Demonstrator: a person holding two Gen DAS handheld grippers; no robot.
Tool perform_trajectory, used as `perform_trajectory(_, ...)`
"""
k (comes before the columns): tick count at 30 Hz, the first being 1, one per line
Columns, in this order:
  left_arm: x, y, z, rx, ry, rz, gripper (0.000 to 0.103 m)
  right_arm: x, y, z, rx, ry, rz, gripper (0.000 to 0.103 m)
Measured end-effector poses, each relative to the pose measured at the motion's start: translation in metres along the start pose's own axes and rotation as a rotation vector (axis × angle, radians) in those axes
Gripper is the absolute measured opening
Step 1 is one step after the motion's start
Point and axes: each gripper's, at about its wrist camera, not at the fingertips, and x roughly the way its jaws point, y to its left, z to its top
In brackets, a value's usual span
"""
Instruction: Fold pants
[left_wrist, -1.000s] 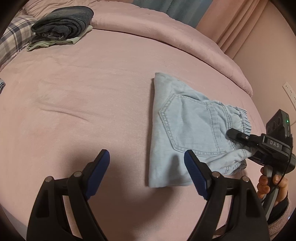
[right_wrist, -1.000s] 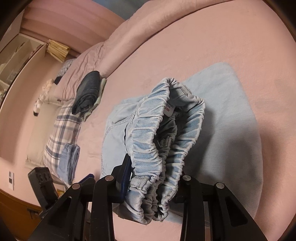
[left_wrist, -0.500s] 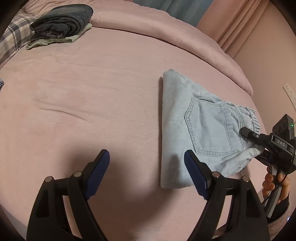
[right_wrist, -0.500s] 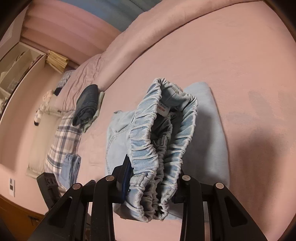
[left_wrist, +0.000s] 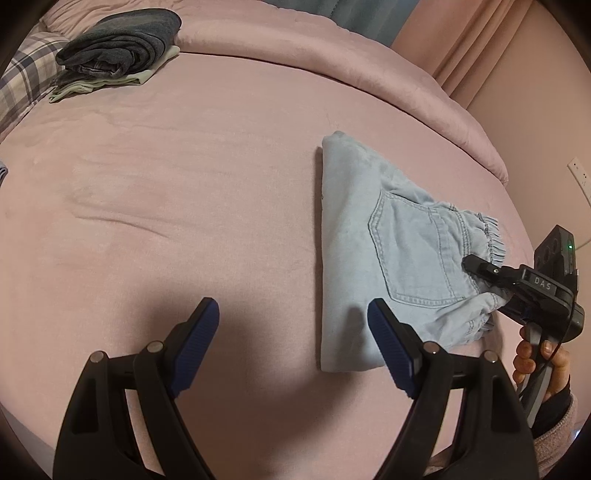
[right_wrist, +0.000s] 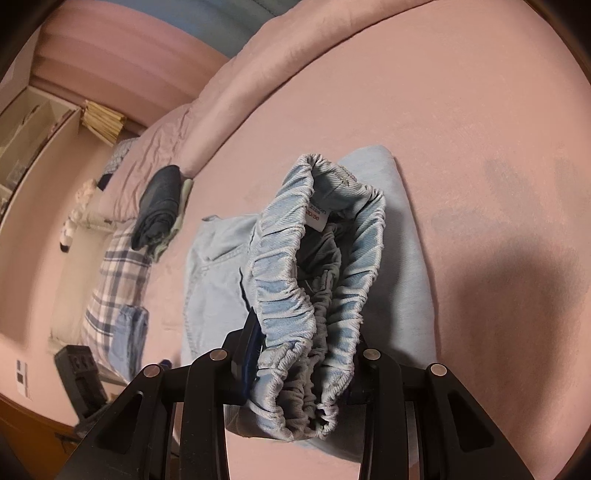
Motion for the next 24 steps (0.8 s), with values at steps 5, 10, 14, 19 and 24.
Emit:
perform_trajectory(5, 0.001, -0.003, 0.000, 0.012, 0.003, 0.010, 0.083, 0.003, -0.004, 0.001, -0.007, 0.004, -0.010, 0.035)
perform_trajectory(10, 0.001, -0.007, 0.000, 0.020, 0.006, 0.018, 0.083, 0.005, -0.005, 0.002, -0.025, 0.005, -0.028, 0.035)
perform_trajectory(14, 0.000, -0.011, 0.001, 0.034, 0.003, 0.029, 0.083, 0.003, -0.004, 0.003, -0.036, 0.005, -0.039, 0.035)
perform_trajectory(19, -0.001, -0.016, 0.003, 0.056, -0.005, 0.041, 0.083, -0.001, 0.004, 0.004, -0.073, -0.003, -0.075, 0.039)
perform_trajectory(24, 0.001, -0.020, 0.005, 0.073, -0.005, 0.041, 0.083, -0.005, 0.001, 0.006, -0.066, -0.002, -0.082, 0.041)
